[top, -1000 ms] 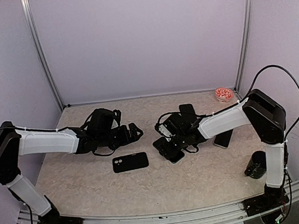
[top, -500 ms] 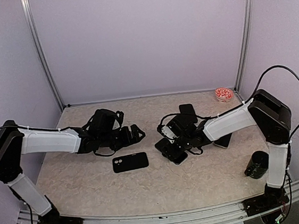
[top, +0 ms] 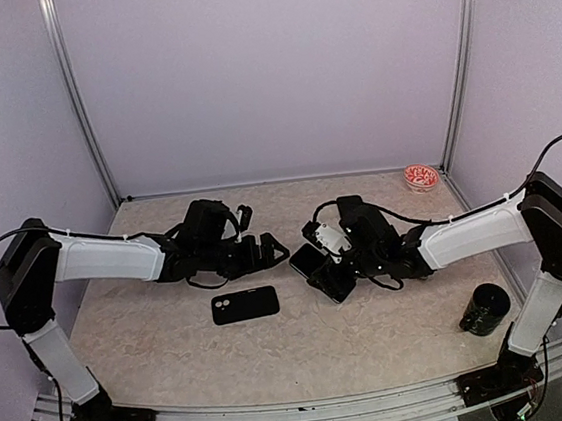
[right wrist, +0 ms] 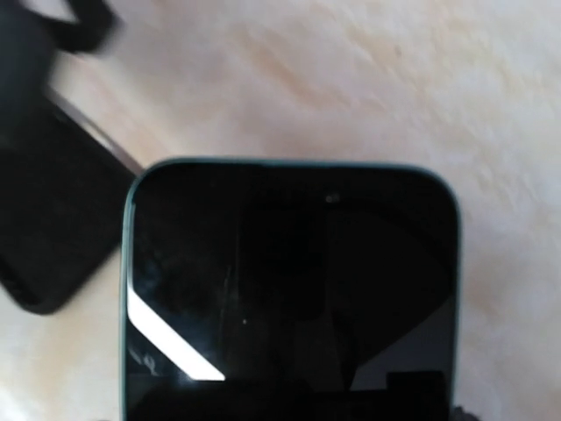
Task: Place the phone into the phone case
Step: Pass from the right arm to the left
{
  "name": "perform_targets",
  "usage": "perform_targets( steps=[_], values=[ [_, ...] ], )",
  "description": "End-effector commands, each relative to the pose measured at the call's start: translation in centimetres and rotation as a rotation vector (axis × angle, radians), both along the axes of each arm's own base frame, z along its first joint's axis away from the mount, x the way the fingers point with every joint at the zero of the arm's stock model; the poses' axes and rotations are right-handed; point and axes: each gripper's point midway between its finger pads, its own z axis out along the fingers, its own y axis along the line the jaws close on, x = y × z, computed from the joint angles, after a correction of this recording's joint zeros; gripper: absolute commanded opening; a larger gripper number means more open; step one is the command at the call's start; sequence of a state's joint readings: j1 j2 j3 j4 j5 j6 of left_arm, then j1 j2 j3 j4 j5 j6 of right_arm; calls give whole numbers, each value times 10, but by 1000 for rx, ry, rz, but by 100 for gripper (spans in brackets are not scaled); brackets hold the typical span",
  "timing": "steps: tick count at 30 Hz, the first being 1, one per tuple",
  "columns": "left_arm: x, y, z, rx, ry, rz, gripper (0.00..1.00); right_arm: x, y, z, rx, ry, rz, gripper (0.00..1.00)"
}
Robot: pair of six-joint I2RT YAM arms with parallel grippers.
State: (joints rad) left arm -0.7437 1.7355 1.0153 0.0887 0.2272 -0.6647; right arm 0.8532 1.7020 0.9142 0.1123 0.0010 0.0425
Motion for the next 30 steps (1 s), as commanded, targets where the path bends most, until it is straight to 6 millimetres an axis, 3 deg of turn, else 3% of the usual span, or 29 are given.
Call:
perform_targets(
  steps=[1,7,13,22,30],
  values=[
    [-7,-29,13,-54,-30,-125,98,-13,19,39,106,-115,101,76],
    [-16,-45,24,-130,-20,-206,91,-24,24,46,101,-172,136,77],
    [-25,-52,32,-181,-10,-254,74,-27,23,54,122,-205,137,77],
    [-31,-60,28,-214,27,-285,56,-31,22,61,128,-247,133,77],
    [-34,-66,25,-224,38,-300,28,-33,23,57,107,-264,132,77]
  ],
)
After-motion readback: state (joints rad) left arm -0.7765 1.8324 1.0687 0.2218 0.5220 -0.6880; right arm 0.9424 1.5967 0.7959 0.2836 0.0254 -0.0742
